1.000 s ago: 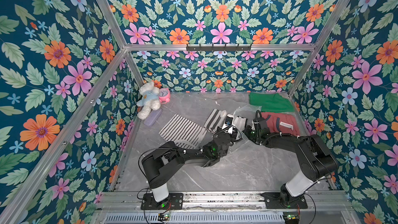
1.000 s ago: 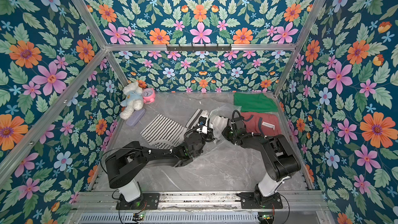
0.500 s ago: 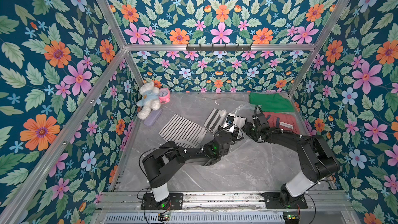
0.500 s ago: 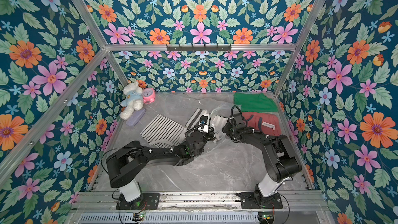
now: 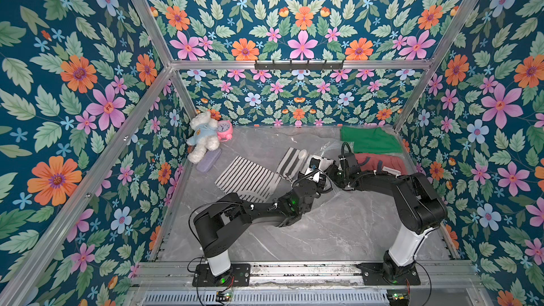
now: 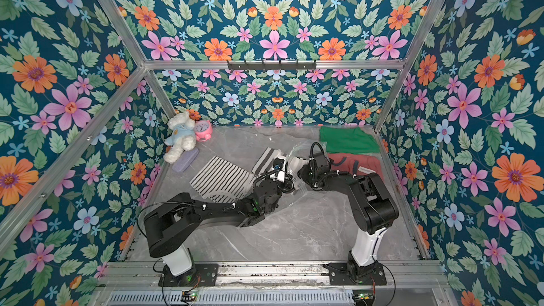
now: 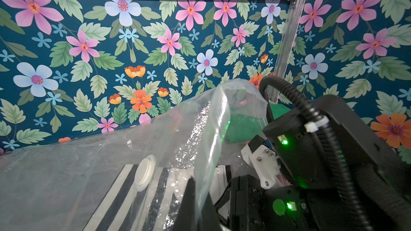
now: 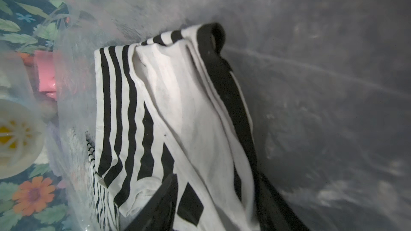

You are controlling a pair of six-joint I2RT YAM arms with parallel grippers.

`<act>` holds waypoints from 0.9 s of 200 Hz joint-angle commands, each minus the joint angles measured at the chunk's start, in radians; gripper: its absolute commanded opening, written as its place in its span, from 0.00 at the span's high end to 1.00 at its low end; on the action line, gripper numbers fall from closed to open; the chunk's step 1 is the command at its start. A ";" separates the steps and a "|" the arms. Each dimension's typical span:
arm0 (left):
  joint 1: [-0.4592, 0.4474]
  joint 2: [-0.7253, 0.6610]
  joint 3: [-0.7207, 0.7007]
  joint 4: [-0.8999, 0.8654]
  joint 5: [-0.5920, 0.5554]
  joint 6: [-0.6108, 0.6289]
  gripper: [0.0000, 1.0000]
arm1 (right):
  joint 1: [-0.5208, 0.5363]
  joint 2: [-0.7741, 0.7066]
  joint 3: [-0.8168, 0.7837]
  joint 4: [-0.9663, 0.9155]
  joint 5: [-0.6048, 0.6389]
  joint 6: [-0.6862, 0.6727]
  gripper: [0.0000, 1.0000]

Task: Take the tank top out of the vacuum bag
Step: Take out the tank top from the vacuum bag.

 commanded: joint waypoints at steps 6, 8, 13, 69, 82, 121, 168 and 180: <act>0.000 -0.012 -0.001 0.012 0.001 -0.014 1.00 | 0.010 0.015 -0.011 0.005 0.005 0.013 0.44; 0.000 -0.012 -0.001 0.012 0.003 -0.014 1.00 | 0.012 0.017 -0.013 0.011 0.007 0.013 0.44; 0.001 -0.012 -0.003 0.012 0.007 -0.013 1.00 | 0.016 0.017 -0.015 0.026 0.010 0.014 0.45; 0.000 -0.012 -0.006 0.022 0.033 -0.016 1.00 | 0.025 0.077 -0.011 0.189 -0.064 0.064 0.46; 0.000 -0.009 -0.007 0.029 0.033 -0.008 1.00 | 0.024 0.089 -0.009 0.213 -0.071 0.076 0.47; -0.001 -0.012 -0.009 0.027 0.044 -0.010 1.00 | 0.039 0.111 0.006 0.214 -0.043 0.067 0.57; -0.001 -0.011 -0.012 0.034 0.043 -0.013 1.00 | 0.044 0.151 0.018 0.210 -0.012 0.069 0.82; -0.001 -0.006 -0.014 0.041 0.040 -0.010 1.00 | 0.045 0.153 0.010 0.237 -0.013 0.070 0.89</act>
